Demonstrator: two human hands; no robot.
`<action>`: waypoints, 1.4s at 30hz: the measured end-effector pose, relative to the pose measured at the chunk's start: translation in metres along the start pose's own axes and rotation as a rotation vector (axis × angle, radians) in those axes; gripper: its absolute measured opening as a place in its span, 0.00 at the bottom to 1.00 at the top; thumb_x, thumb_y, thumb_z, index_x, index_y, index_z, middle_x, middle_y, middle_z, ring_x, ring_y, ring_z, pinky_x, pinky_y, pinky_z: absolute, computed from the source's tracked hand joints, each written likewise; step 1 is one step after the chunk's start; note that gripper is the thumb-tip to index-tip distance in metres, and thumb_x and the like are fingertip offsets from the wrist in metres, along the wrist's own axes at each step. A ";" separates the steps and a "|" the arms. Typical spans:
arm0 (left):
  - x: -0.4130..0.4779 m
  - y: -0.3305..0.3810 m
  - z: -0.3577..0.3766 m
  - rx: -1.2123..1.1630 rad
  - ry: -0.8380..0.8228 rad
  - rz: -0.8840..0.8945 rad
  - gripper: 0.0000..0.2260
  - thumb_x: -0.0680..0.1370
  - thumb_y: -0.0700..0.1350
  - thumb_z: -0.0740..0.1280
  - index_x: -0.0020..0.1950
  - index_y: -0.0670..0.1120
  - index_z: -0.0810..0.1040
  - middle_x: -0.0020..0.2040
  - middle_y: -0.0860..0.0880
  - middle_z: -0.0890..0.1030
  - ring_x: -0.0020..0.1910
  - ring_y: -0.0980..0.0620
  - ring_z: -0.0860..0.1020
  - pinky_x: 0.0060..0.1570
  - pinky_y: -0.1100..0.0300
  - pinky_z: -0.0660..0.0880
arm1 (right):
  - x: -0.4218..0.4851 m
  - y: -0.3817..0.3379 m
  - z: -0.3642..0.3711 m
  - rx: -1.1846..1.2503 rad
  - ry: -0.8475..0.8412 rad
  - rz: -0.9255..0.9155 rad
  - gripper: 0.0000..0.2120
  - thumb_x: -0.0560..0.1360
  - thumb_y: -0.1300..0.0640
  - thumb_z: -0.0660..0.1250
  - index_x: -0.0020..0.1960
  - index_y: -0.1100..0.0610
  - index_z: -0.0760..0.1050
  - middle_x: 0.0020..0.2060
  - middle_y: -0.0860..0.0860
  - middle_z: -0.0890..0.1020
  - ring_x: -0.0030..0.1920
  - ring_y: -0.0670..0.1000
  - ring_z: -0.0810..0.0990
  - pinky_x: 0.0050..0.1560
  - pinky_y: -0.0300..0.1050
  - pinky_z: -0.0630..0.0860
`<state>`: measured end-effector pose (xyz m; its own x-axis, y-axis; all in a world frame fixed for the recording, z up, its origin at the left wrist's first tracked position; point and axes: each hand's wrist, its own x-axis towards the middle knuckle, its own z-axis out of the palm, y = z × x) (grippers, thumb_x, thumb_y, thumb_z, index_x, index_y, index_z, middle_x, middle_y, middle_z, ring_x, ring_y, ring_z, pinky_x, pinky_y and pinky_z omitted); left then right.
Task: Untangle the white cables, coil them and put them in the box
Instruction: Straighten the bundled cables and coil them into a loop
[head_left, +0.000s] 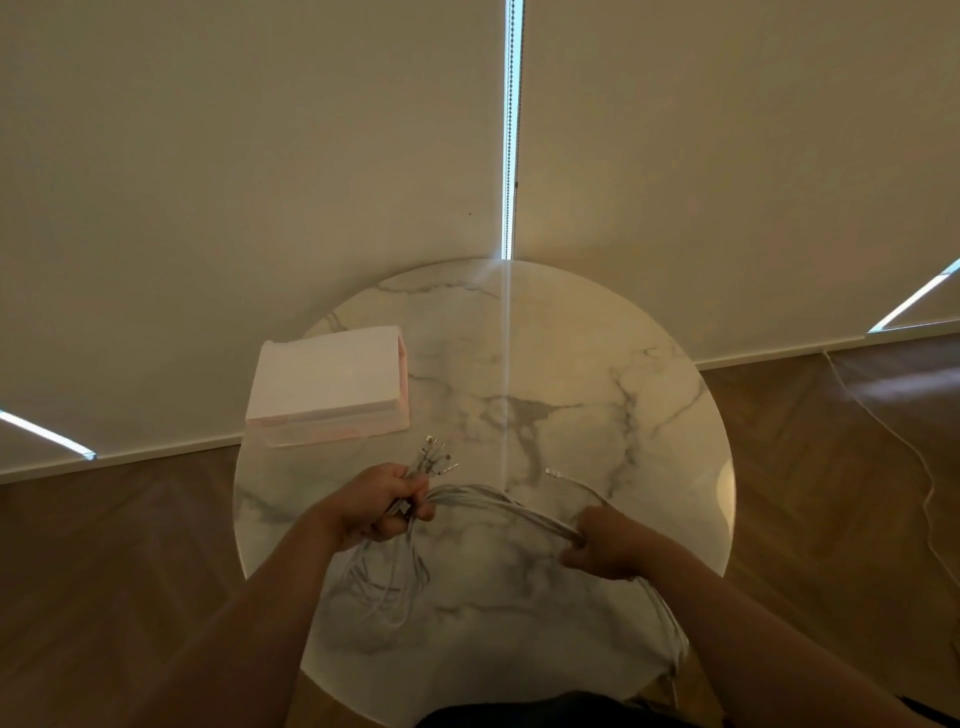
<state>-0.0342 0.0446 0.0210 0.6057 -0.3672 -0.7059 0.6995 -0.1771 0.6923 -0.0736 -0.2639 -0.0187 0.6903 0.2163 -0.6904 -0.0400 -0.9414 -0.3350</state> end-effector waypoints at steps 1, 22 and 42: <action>0.000 0.000 -0.003 -0.021 0.014 0.012 0.15 0.84 0.43 0.54 0.38 0.43 0.67 0.35 0.43 0.74 0.19 0.59 0.55 0.21 0.72 0.52 | 0.001 -0.004 0.000 0.010 0.041 0.011 0.15 0.75 0.45 0.66 0.41 0.57 0.76 0.41 0.55 0.77 0.43 0.54 0.77 0.38 0.42 0.69; -0.007 0.014 -0.061 -0.008 0.306 0.058 0.15 0.84 0.46 0.55 0.39 0.44 0.68 0.35 0.44 0.74 0.20 0.58 0.55 0.22 0.71 0.50 | -0.001 0.013 -0.020 0.045 -0.232 0.274 0.15 0.79 0.46 0.61 0.47 0.59 0.73 0.36 0.55 0.77 0.30 0.53 0.77 0.37 0.47 0.76; -0.020 0.063 0.036 0.268 0.193 0.204 0.15 0.84 0.49 0.57 0.39 0.44 0.70 0.28 0.50 0.65 0.23 0.56 0.59 0.22 0.65 0.55 | 0.037 -0.076 0.000 -0.090 0.101 -0.327 0.45 0.73 0.49 0.69 0.80 0.54 0.45 0.79 0.53 0.50 0.78 0.57 0.48 0.77 0.51 0.53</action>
<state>-0.0163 0.0076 0.0838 0.8001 -0.2458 -0.5472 0.4489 -0.3598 0.8180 -0.0453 -0.1849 -0.0187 0.7244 0.4874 -0.4875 0.2558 -0.8468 -0.4664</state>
